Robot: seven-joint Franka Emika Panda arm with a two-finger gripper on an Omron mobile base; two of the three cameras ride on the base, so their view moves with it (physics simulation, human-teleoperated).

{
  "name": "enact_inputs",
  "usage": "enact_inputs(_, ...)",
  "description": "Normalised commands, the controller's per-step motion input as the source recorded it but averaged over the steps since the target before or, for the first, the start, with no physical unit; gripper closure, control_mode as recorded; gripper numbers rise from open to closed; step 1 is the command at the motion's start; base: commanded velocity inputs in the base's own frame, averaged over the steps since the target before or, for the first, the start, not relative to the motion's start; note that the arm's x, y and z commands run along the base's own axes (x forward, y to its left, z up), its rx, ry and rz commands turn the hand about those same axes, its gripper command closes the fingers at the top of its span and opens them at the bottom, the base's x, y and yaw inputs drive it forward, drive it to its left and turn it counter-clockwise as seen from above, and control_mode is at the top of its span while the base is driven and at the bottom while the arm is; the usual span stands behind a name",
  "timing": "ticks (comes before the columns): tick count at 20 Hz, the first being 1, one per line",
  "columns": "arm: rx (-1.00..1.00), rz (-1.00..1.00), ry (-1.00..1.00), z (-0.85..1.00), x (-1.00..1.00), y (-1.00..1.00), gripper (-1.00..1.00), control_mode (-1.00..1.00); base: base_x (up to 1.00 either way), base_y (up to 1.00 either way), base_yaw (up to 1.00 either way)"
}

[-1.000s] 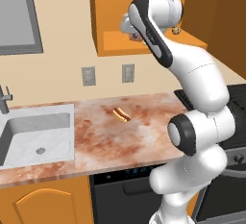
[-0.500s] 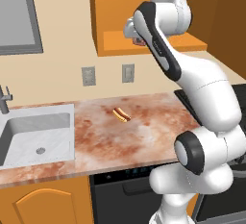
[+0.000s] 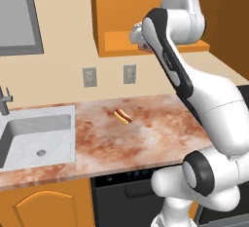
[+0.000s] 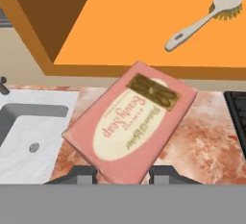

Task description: Pick the bar soap and dish brush from the cabinet and place them on the counter.

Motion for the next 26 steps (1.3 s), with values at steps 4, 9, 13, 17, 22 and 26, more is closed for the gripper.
enact_inputs(4, 0.01, 0.0, -0.01, -0.07, -0.4, -0.07, 1.0, -1.0, 0.0, 0.0, 0.0)
enact_inputs(9, 0.0, 0.0, 0.0, -0.1, -0.32, -0.11, 1.0, -1.0, 0.0, 0.0, 0.0)
enact_inputs(13, 0.0, -0.01, 0.01, -0.18, -0.16, -0.1, 1.0, -1.0, 0.0, 0.0, 0.0)
enact_inputs(17, 0.01, 0.0, 0.02, -0.29, -0.21, -0.13, 1.0, -1.0, 0.0, 0.0, 0.0)
enact_inputs(22, 0.01, 0.0, 0.0, -0.34, -0.12, -0.17, 1.0, -1.0, 0.0, 0.0, 0.0)
enact_inputs(26, 0.02, -0.01, 0.0, -0.38, -0.04, -0.14, 1.0, -1.0, 0.0, 0.0, 0.0)
